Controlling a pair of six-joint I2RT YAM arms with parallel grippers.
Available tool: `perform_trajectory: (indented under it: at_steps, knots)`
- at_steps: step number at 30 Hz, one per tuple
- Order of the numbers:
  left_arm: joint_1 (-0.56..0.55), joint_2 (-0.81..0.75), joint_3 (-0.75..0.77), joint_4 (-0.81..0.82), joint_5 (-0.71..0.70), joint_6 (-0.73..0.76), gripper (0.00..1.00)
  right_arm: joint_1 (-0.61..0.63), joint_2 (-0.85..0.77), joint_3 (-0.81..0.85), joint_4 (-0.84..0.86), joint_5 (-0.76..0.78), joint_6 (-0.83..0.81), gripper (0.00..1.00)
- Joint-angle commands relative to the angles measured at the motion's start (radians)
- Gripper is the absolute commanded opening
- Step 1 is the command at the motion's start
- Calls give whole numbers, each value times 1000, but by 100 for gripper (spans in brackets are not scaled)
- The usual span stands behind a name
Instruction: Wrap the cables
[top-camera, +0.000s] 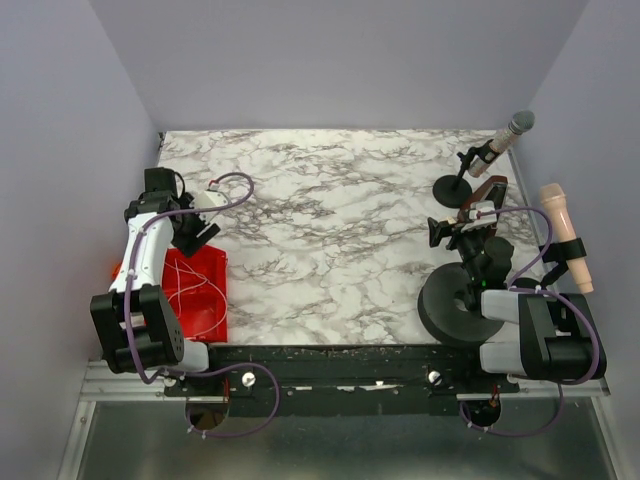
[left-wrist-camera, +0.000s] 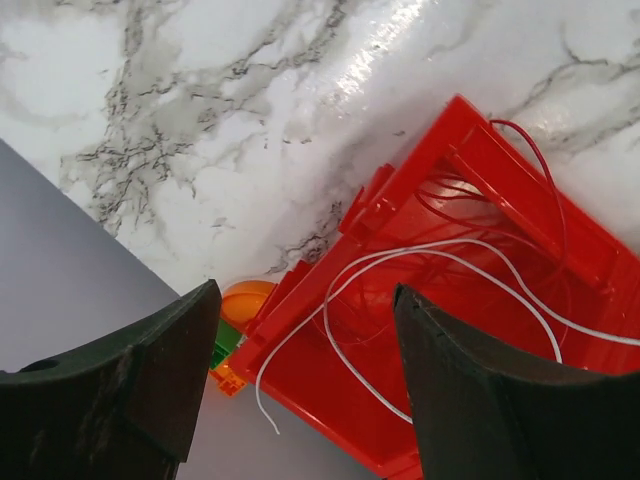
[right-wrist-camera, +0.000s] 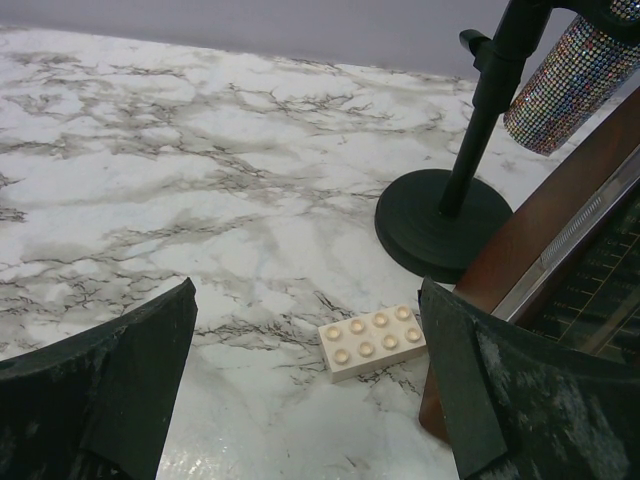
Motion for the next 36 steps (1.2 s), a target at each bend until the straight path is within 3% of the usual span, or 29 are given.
perform_trajectory:
  at_steps: [1, 5, 8, 11, 15, 20, 24, 36]
  knots:
    - [9, -20, -26, -75, 84, 231, 78, -7, 13, 1, 27, 20, 3, 100]
    - [9, 21, -37, -75, 84, 307, 78, -7, 13, 1, 27, 20, 3, 100]
    - [9, 47, -70, 38, 75, 359, 68, -7, 13, 1, 27, 20, 3, 100]
    - [8, 60, -81, 146, 116, 371, 65, -7, 13, 1, 27, 20, 3, 100]
    - [-12, 113, -20, -1, 181, 475, 61, -7, 13, 0, 28, 20, 3, 100]
    - [-38, 179, 14, 17, 143, 489, 35, -7, 13, 1, 28, 21, 3, 100]
    - [-69, 254, 125, -50, 162, 489, 14, -7, 13, 1, 27, 21, 3, 100]
    - [-144, 435, 327, -121, 152, 635, 10, -7, 14, 3, 24, 38, 11, 100]
